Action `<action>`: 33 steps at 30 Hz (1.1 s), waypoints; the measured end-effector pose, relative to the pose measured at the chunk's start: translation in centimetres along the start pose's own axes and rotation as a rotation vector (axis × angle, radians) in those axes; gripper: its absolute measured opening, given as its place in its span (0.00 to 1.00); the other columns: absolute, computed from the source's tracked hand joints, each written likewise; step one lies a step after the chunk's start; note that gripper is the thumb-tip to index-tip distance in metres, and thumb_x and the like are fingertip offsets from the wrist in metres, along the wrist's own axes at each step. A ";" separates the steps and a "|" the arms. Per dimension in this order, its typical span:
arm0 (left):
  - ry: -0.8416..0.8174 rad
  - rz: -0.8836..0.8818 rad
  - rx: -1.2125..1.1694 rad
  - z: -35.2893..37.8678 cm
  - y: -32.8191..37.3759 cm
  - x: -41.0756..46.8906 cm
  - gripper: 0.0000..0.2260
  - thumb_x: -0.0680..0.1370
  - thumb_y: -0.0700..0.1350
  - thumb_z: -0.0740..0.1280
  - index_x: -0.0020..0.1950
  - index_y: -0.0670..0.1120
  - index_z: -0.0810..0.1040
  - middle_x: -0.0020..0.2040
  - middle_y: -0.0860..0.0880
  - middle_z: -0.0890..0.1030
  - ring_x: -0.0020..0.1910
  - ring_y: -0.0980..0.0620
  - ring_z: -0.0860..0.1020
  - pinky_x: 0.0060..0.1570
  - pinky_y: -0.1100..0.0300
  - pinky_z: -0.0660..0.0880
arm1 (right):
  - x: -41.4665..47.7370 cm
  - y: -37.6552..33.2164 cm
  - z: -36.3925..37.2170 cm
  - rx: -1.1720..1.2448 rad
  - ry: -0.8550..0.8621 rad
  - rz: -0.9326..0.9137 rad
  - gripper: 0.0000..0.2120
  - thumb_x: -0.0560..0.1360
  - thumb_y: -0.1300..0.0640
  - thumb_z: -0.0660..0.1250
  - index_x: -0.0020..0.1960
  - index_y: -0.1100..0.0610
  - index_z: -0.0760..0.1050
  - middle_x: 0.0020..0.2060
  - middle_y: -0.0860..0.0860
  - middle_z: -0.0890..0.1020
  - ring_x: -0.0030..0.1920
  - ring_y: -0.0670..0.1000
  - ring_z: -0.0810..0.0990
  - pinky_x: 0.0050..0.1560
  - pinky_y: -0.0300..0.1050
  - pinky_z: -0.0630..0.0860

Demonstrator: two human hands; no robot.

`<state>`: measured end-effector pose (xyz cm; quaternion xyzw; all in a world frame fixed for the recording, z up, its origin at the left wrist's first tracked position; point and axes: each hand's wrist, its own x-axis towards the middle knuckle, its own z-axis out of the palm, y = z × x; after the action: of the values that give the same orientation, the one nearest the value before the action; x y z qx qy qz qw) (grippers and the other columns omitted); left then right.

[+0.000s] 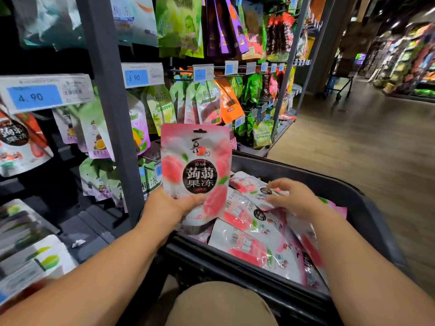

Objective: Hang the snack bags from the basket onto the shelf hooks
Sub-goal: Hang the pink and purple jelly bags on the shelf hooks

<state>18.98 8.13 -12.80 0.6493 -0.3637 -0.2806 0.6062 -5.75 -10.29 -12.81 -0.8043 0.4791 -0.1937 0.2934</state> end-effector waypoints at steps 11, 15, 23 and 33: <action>-0.033 0.006 -0.022 0.0 -0.1 -0.1 0.14 0.65 0.40 0.81 0.29 0.49 0.76 0.23 0.56 0.76 0.23 0.61 0.73 0.36 0.62 0.70 | -0.6 1.0 -0.4 -0.145 -0.119 0.074 0.22 0.68 0.56 0.80 0.59 0.42 0.79 0.68 0.48 0.73 0.66 0.51 0.72 0.66 0.44 0.65; -0.033 0.020 -0.012 0.0 -0.1 -0.1 0.14 0.66 0.41 0.81 0.31 0.49 0.75 0.23 0.57 0.76 0.22 0.62 0.73 0.33 0.63 0.70 | -0.4 1.5 0.0 -0.116 -0.020 0.101 0.16 0.67 0.51 0.80 0.46 0.36 0.78 0.58 0.48 0.81 0.52 0.48 0.79 0.57 0.46 0.75; -0.053 -0.011 0.019 -0.2 -0.4 -0.1 0.16 0.59 0.46 0.84 0.33 0.47 0.78 0.24 0.55 0.77 0.24 0.59 0.73 0.34 0.61 0.70 | -0.6 0.9 -0.5 -0.049 0.207 0.036 0.06 0.74 0.51 0.74 0.39 0.43 0.82 0.39 0.44 0.84 0.41 0.46 0.80 0.44 0.44 0.76; -0.025 -0.021 0.082 -0.2 0.1 -0.6 0.14 0.63 0.45 0.82 0.44 0.44 0.84 0.35 0.52 0.85 0.34 0.54 0.83 0.39 0.59 0.77 | -2.2 -2.4 -2.3 0.769 0.533 -0.197 0.07 0.79 0.59 0.67 0.42 0.55 0.77 0.30 0.47 0.83 0.30 0.47 0.80 0.32 0.40 0.77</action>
<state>18.77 8.68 -12.72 0.6738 -0.3756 -0.2801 0.5713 -6.55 -8.15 -9.51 -0.6011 0.3528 -0.5834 0.4168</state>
